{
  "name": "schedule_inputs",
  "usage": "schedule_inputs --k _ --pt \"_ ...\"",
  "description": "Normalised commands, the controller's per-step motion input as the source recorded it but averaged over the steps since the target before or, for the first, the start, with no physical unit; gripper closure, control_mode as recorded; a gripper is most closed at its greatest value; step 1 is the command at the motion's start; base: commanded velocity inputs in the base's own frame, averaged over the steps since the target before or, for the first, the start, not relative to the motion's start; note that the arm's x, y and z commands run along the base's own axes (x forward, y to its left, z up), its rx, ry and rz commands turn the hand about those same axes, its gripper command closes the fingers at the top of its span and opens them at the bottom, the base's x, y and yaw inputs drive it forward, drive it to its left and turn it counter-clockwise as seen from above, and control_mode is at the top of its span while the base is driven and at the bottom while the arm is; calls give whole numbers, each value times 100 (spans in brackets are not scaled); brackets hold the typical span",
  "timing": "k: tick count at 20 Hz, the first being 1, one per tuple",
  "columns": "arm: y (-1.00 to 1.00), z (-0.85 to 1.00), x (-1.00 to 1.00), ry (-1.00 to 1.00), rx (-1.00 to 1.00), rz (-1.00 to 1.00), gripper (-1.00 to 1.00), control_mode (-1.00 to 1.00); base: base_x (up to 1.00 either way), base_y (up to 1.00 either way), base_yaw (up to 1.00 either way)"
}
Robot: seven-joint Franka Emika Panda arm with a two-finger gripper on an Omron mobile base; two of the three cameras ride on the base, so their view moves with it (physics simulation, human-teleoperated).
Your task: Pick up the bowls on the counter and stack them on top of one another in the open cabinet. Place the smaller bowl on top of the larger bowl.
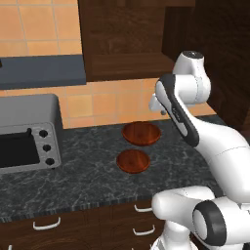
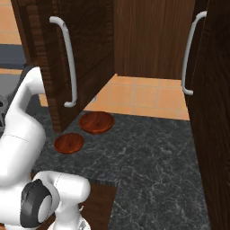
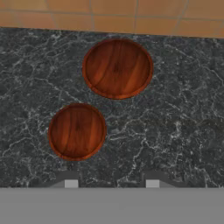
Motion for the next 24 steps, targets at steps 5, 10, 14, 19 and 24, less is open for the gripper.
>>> schedule_inputs --k 5,10,14,19,24 --pt "70 -20 -22 2 -13 10 -100 -100 0 0 0" --pt "97 -54 -40 0 -19 13 -100 -100 0 0 0" --pt "76 -72 -17 2 -14 10 -100 -100 0 0 0" --pt "18 -69 1 9 -16 8 -100 -100 0 0 0" --pt "17 -77 37 7 -19 0 -100 -100 0 0 0"
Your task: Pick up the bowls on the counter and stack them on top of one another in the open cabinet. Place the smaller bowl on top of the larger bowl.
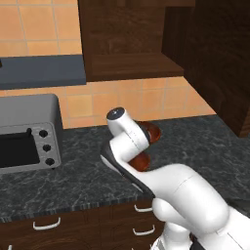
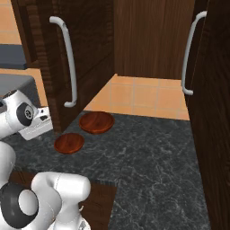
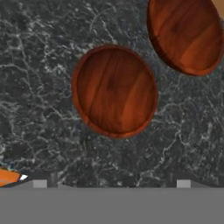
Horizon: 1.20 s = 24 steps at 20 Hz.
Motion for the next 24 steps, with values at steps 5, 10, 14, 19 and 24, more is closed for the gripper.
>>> schedule_inputs --k 5,10,14,19,24 --pt "37 -55 56 13 -12 5 -100 -100 0 0 0" --pt "36 -51 60 15 0 17 -100 -100 0 0 0" --pt "22 -36 33 19 -1 12 -100 -100 0 0 0" --pt "2 -32 8 7 -4 2 -100 -100 0 0 0" --pt "-5 -37 26 1 -4 0 -100 -100 0 0 0"
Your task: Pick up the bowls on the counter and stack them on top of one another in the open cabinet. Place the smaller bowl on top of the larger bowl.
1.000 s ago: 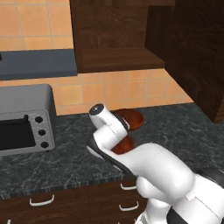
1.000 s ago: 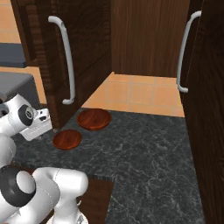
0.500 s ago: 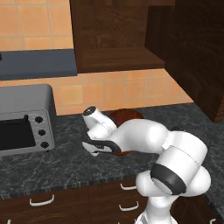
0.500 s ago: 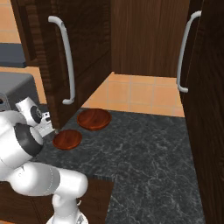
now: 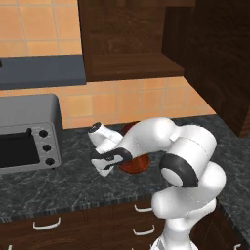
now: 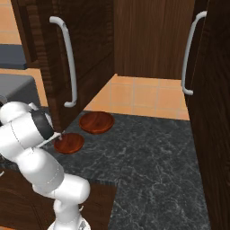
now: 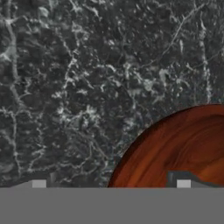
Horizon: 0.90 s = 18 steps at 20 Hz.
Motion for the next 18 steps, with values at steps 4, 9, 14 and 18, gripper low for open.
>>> schedule_inputs --k 4,9,14,18 --pt "-11 -32 36 0 -2 0 -100 -100 0 0 0" --pt "0 -21 20 0 -2 0 100 -100 0 0 0" --pt "0 0 0 0 0 0 100 -100 0 0 0" --pt "0 17 0 -9 2 0 100 -100 0 0 0"
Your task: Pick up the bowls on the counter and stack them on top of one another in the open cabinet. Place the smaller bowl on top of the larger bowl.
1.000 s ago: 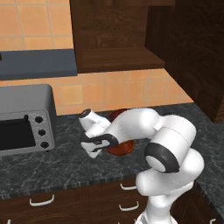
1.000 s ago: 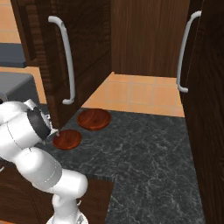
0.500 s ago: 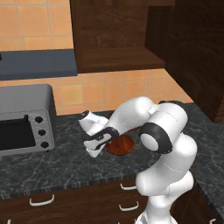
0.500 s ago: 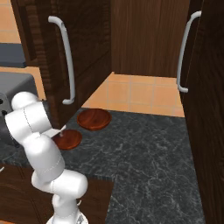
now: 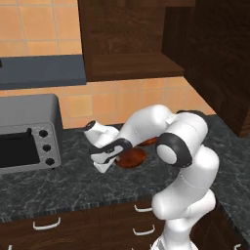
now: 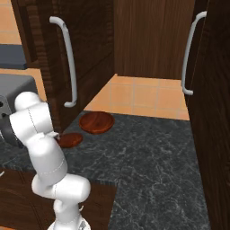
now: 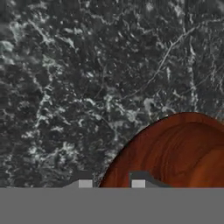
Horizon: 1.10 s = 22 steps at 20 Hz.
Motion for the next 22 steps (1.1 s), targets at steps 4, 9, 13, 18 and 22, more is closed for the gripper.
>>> schedule_inputs --k 4,9,13,18,22 --pt "0 46 -1 -32 0 1 100 -100 0 0 0" --pt "-4 50 0 -38 0 1 100 -100 0 0 0" --pt "-21 41 8 -32 0 0 100 -100 0 0 0" --pt "-31 52 30 -20 2 0 100 -100 0 0 0" --pt "-40 48 62 -10 7 0 100 -100 0 0 0"
